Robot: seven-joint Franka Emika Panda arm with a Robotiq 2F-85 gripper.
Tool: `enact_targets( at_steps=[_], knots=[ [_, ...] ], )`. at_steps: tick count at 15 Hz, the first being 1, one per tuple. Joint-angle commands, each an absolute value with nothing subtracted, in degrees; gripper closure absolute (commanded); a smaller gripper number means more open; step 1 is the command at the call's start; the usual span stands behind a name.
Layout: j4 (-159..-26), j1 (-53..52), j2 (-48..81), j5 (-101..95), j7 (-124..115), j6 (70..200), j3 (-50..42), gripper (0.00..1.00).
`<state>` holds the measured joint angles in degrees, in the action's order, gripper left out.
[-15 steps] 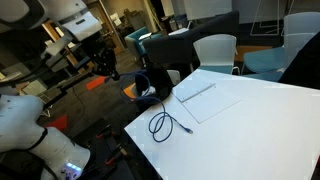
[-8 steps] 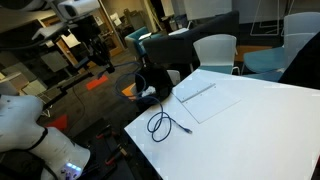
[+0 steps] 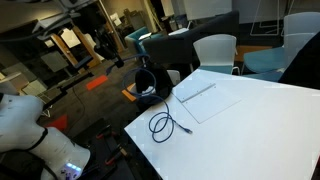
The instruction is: Pick up the blue cable and move it to the right side of the table.
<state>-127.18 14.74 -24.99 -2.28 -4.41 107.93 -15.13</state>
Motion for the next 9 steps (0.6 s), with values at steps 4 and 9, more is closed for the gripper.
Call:
enact_targets(
  at_steps=[4, 9],
  knots=[
    [-109.3, 15.6, -5.1, 1.1, 9.9, 113.3, -23.6, 0.98],
    [-107.4, 17.9, -0.7, 1.7, 7.9, 113.9, -22.8, 0.93]
  ],
)
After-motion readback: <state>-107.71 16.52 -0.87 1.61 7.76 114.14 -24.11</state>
